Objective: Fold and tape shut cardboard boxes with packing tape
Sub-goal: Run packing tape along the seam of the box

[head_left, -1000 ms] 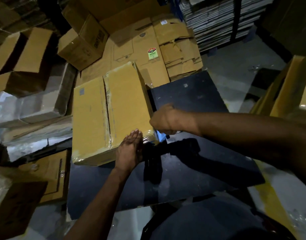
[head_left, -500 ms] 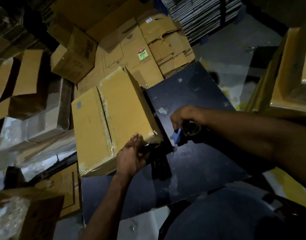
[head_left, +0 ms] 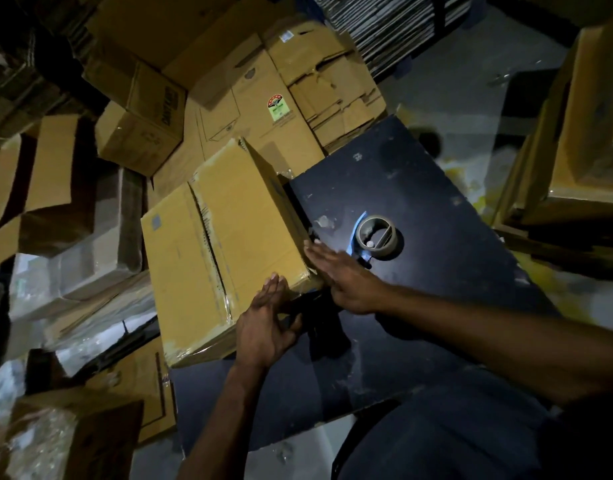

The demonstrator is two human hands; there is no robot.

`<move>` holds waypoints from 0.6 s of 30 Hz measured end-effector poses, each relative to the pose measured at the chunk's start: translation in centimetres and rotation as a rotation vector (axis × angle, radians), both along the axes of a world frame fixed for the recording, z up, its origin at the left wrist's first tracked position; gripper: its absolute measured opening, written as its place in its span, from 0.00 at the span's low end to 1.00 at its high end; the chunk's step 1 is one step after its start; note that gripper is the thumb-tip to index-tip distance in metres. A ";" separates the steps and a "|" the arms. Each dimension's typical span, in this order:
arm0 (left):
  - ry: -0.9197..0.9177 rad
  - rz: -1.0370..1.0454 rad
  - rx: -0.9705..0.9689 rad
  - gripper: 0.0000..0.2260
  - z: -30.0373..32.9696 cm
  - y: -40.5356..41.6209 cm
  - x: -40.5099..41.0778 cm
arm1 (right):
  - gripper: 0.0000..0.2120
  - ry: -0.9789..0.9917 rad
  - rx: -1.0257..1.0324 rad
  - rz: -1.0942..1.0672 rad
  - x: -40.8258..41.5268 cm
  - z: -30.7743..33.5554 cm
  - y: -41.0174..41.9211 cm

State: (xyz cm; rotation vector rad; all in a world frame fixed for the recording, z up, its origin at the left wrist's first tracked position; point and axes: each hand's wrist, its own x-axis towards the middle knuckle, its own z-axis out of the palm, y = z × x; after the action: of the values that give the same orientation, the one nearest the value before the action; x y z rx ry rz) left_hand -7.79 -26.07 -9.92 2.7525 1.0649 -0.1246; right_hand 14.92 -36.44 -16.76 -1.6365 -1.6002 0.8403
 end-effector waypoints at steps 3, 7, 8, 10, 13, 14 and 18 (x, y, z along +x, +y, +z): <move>0.004 -0.006 -0.003 0.38 0.3 0.0 0.3 | 0.50 0.152 -0.008 -0.007 -3.3 -2.4 -1.2; 0.046 -0.016 0.015 0.37 0.5 0.4 0.3 | 0.52 0.239 -0.093 -0.080 -4.6 -5.8 -1.9; 0.052 -0.022 0.015 0.37 0.6 0.5 0.2 | 0.52 0.212 -0.138 -0.074 -4.5 -6.7 -2.4; 0.063 -0.028 -0.001 0.38 0.9 0.5 0.1 | 0.50 0.110 -0.140 -0.053 -3.6 -8.0 -3.3; 0.075 -0.037 0.003 0.38 1.1 0.6 0.1 | 0.51 0.127 -0.034 -0.088 -2.7 -8.1 -3.1; 0.078 -0.038 -0.001 0.39 1.1 0.6 0.1 | 0.52 0.132 -0.023 -0.111 -3.1 -7.6 -2.8; 0.067 -0.026 -0.026 0.40 1.1 0.5 0.1 | 0.48 0.216 -0.045 -0.195 -5.6 -6.4 -1.3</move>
State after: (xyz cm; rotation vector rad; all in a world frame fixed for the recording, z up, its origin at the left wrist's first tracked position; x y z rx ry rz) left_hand -7.72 -25.60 -8.82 2.7572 1.0365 -0.2345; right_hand 9.35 -37.71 -23.16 -1.6405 -1.2609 0.9211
